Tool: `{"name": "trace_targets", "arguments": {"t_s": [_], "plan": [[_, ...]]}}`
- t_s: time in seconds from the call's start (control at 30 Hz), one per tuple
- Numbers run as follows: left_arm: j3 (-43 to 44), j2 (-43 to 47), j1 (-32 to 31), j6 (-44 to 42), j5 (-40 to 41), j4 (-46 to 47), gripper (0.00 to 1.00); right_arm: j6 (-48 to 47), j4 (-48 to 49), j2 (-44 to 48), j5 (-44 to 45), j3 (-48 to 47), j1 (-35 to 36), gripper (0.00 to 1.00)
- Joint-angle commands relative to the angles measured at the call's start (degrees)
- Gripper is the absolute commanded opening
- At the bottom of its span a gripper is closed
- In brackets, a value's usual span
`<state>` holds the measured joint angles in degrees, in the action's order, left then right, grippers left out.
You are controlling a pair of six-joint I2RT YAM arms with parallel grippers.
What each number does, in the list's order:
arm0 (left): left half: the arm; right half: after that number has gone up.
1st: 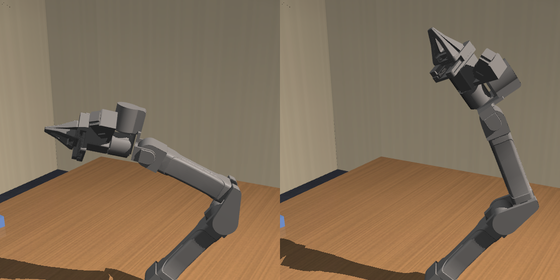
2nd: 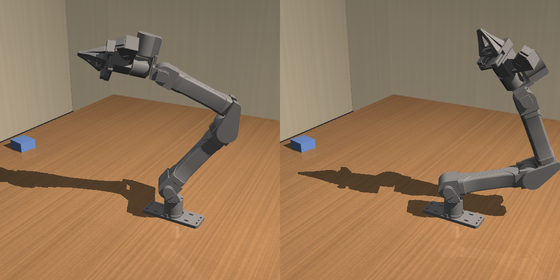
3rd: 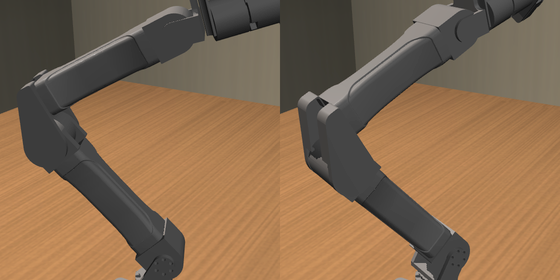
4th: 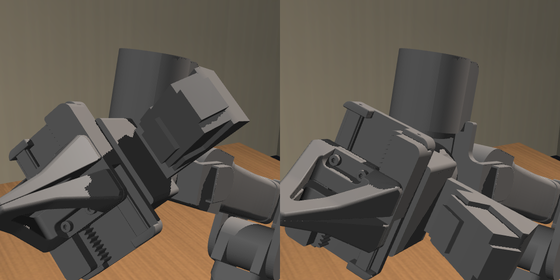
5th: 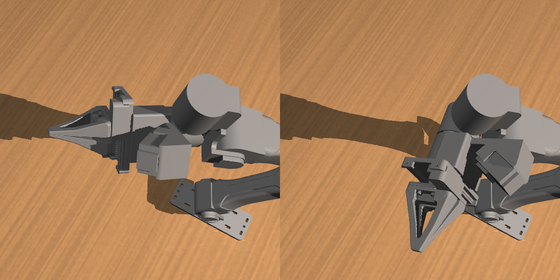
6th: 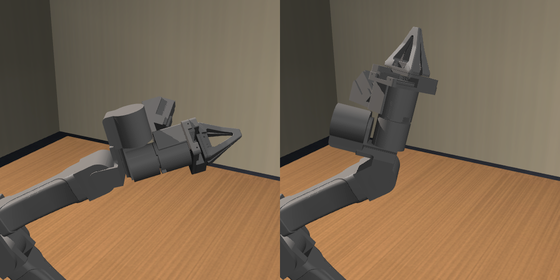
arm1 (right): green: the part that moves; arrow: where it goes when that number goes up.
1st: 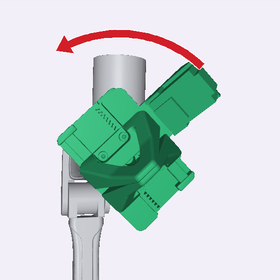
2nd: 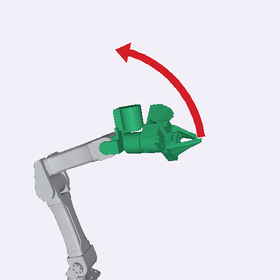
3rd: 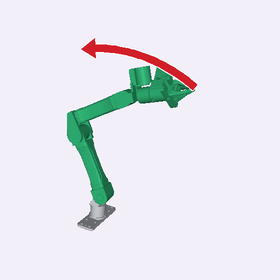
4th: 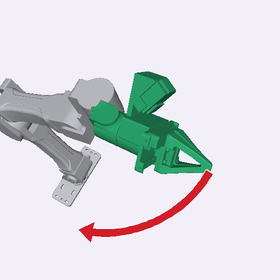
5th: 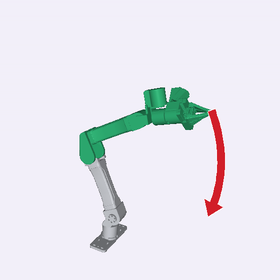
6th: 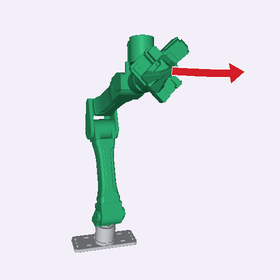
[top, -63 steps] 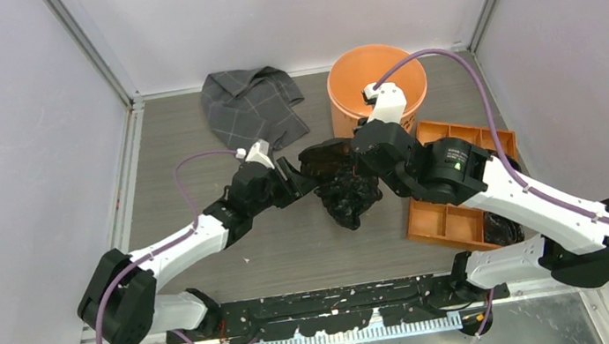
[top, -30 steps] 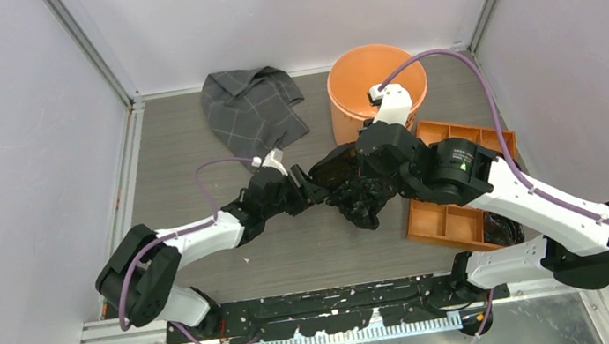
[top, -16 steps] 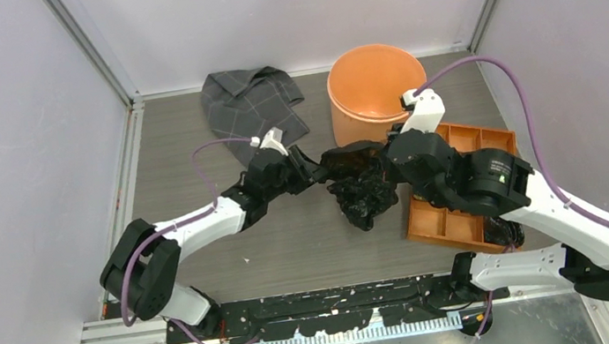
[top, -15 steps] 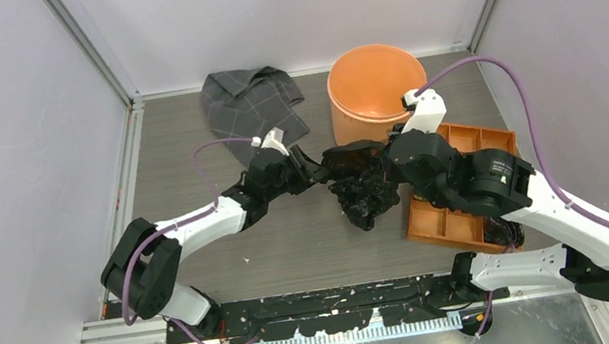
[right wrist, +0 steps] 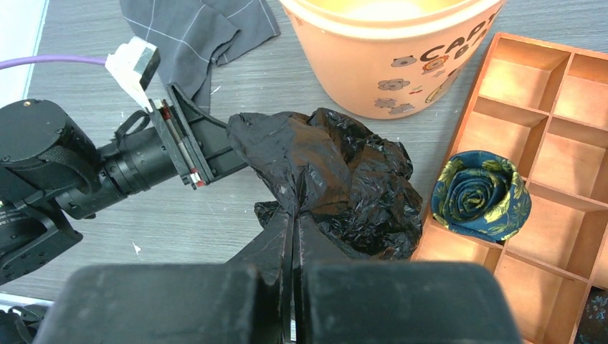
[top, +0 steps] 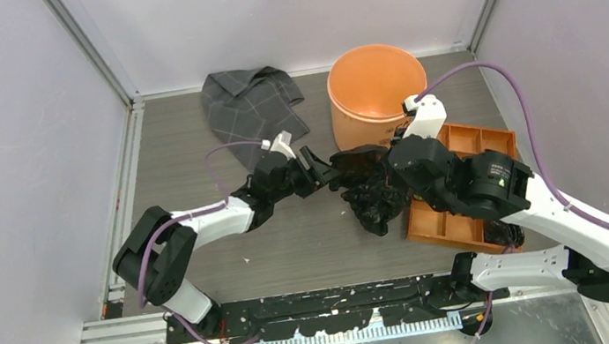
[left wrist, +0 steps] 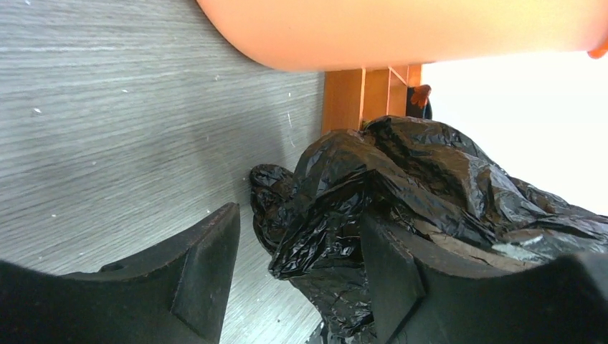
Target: Put the trash bags into the trash bin
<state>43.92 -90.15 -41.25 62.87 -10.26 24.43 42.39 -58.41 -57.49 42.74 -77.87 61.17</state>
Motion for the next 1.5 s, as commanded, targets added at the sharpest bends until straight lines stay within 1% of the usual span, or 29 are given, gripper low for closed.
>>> {"name": "trace_targets", "arguments": {"t_s": [0.0, 0.17, 0.3, 0.4, 0.47, 0.5, 0.53, 0.6, 0.7, 0.8, 0.9, 0.97, 1.07, 1.13, 1.17, 1.23, 1.3, 1.33, 1.4, 1.47], "plan": [[0.35, -1.58, -1.59, 0.70, -2.20, 6.56, 0.61, 1.11, 1.27, 0.38, 0.72, 0.17, -0.03, 0.01], [-0.90, -2.26, -1.99, 0.13, 2.97, 4.41, 0.52, 0.77, 1.24, 0.29, 0.93, -0.43, 0.00, 0.01], [-1.86, -1.94, -1.52, -2.24, 8.02, 5.02, 0.40, 0.50, 0.70, 0.49, 1.27, -0.58, -0.04, 0.01], [-0.37, -0.38, 0.14, -4.28, 7.73, 2.47, 0.26, 0.41, -0.02, 0.39, 1.47, -0.45, -0.06, 0.01], [0.53, 2.87, 0.61, -6.81, 8.65, -1.80, 0.18, 0.60, -1.05, 0.58, 2.37, 0.02, 0.00, 0.01], [1.48, 5.87, 0.72, -9.19, 9.53, -5.07, 0.12, 0.81, -1.61, 0.88, 2.80, 0.31, 0.00, 0.01], [1.93, 7.60, 0.81, -10.25, 11.28, -8.72, 0.09, 1.11, -2.14, 1.33, 3.12, 0.90, -0.04, 0.01], [2.34, 14.46, 1.42, -12.94, 13.65, -15.12, 0.01, 1.72, -3.32, 2.51, 3.73, 2.47, 0.00, 0.01], [3.18, 24.97, 2.12, -17.88, 18.86, -26.13, 0.00, 3.09, -4.28, 4.18, 4.11, 5.30, -0.16, 0.01], [6.24, 33.77, 2.48, -23.43, 20.38, -34.13, 0.00, 2.00, -1.67, 4.17, 1.73, 6.29, -0.16, 0.01], [13.20, 38.17, 2.49, -28.76, 19.62, -42.47, 0.00, -0.83, 0.83, 1.03, 0.56, 2.69, -0.16, 0.01], [16.80, 39.81, 2.49, -31.54, 19.82, -46.16, 0.00, -3.12, 3.57, -1.59, -0.52, -1.44, -0.11, 0.01], [19.99, 40.93, 2.48, -33.70, 19.15, -52.82, 0.00, -5.66, 10.37, -3.13, -4.46, -1.95, -0.12, 0.01], [17.80, 42.35, 2.46, -32.43, 16.98, -58.14, 0.00, -4.59, 11.00, -4.97, -6.84, -0.33, -0.09, 0.01], [14.69, 43.65, 2.49, -30.72, 15.53, -59.90, 0.00, -3.27, 11.18, -5.67, -8.09, 1.87, 0.27, 0.01], [8.38, 48.01, 2.48, -27.57, 10.97, -63.38, 0.00, -0.16, 12.89, -6.32, -9.88, 8.91, 2.66, 0.01], [3.96, 53.33, 2.46, -25.83, 7.99, -66.64, 0.00, 2.61, 13.65, -6.85, -11.27, 15.13, 4.30, 0.01], [3.34, 55.78, 2.47, -25.63, 7.90, -68.69, 0.00, 3.55, 13.51, -7.00, -11.81, 16.86, 4.64, 0.01], [5.08, 59.18, 2.49, -25.98, 9.21, -71.47, 0.00, 3.53, 13.38, -6.51, -11.36, 17.13, 4.90, 0.01], [9.31, 58.00, 2.49, -27.45, 11.77, -70.44, 0.00, 0.82, 13.41, -7.20, -8.85, 11.96, 4.49, 0.01]]}}
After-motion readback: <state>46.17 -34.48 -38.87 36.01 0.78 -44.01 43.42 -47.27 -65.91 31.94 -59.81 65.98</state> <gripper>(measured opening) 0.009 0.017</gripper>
